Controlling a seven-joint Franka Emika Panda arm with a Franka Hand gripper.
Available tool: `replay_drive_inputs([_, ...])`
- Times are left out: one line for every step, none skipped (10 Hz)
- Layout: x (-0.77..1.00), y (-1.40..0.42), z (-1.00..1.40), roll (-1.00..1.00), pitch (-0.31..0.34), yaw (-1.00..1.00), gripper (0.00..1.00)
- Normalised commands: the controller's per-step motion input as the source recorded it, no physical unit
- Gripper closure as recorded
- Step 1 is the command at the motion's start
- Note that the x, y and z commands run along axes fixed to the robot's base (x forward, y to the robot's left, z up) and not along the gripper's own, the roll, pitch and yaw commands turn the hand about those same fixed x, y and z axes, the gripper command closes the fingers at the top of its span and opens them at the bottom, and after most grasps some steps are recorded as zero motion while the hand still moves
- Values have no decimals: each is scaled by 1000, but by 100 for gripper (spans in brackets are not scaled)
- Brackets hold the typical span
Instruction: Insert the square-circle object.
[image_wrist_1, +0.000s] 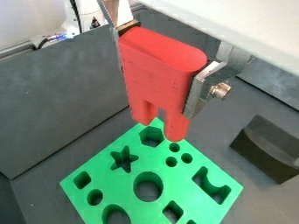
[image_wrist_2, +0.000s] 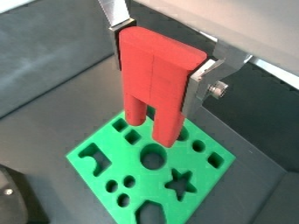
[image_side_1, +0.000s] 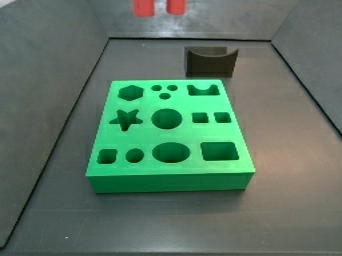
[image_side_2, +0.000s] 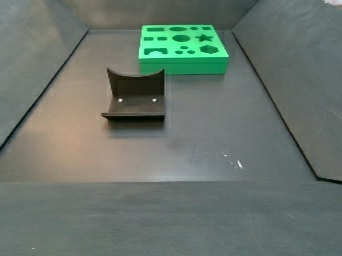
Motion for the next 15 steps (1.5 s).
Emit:
replay_drive_inputs([-474, -583, -1000, -37, -19, -340, 100])
replay_drive_inputs([-466, -594, -1000, -43, -21, -334, 100])
replay_drive_inputs([-420, -640, -991, -56, -30, -317, 100])
replay_drive_inputs([-226, -694, -971, -30, -49, -134, 100])
replay_drive_inputs([-131, -706, -1000, -1, -54, -157, 100])
replay_drive_inputs([0, -617, -1000, 0, -163, -383, 100])
replay_drive_inputs([183, -389, -994, -36, -76, -331, 100])
replay_drive_inputs([340, -263, -931, -81, -51, -191, 100])
replay_drive_inputs([231, -154, -880, -101, -27, -206, 100])
replay_drive_inputs([0, 66, -857, -146, -34, -111, 100])
replay_drive_inputs([-89, 140, -820, -149, -103, 0, 100])
replay_drive_inputs([-60, 217, -769, -109, -129, 80, 100])
replay_drive_inputs([-129, 223, -631, -154, -101, 37, 100])
replay_drive_inputs([-266, 214, -506, -224, -81, 0, 100])
replay_drive_inputs([-300, 97, -383, -250, -79, 0, 100])
